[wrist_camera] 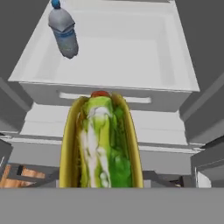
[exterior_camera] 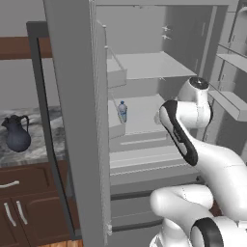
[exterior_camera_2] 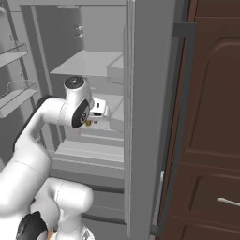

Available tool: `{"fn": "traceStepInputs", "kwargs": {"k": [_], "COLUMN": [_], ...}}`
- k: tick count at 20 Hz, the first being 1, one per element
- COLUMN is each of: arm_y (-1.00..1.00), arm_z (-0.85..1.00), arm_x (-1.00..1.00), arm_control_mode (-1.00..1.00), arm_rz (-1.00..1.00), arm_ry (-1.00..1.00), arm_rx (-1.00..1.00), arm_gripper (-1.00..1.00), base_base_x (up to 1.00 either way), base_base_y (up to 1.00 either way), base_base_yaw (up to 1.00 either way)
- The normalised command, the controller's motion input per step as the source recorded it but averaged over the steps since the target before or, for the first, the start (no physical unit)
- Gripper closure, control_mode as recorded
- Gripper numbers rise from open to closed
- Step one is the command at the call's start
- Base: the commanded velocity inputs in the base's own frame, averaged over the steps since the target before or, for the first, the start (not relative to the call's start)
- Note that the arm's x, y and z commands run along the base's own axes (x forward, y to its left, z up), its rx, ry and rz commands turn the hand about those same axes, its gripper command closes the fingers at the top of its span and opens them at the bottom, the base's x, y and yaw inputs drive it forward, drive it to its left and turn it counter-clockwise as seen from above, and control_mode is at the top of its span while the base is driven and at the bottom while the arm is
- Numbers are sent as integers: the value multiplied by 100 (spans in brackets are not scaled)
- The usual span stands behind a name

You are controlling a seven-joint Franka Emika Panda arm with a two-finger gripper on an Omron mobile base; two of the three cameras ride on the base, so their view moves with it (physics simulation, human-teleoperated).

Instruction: Move the tacos and bottled water from the second highest shelf to the top shelf to make space. Then, place the pitcher from the counter on the cleared second highest shelf.

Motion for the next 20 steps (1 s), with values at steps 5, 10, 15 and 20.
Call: {"fn": "traceStepInputs", "kwargs": {"k": [5, 10, 15, 20], "arm_y": [14, 0, 0, -13], "arm_z": [100, 100, 100, 67], "arm_x": [-25, -1, 13, 48], "arm_control_mode": [-100, -100, -100, -100], "arm_rz": [0, -2, -1, 0], "arm_ry": [-18, -25, -21, -10], "arm_rx": [0, 0, 1, 0], "arm_gripper": [100, 100, 100, 100], "base_base_x": [0, 0, 0, 0], "base_base_y": [0, 0, 0, 0], "base_base_yaw": [0, 0, 0, 0]}}
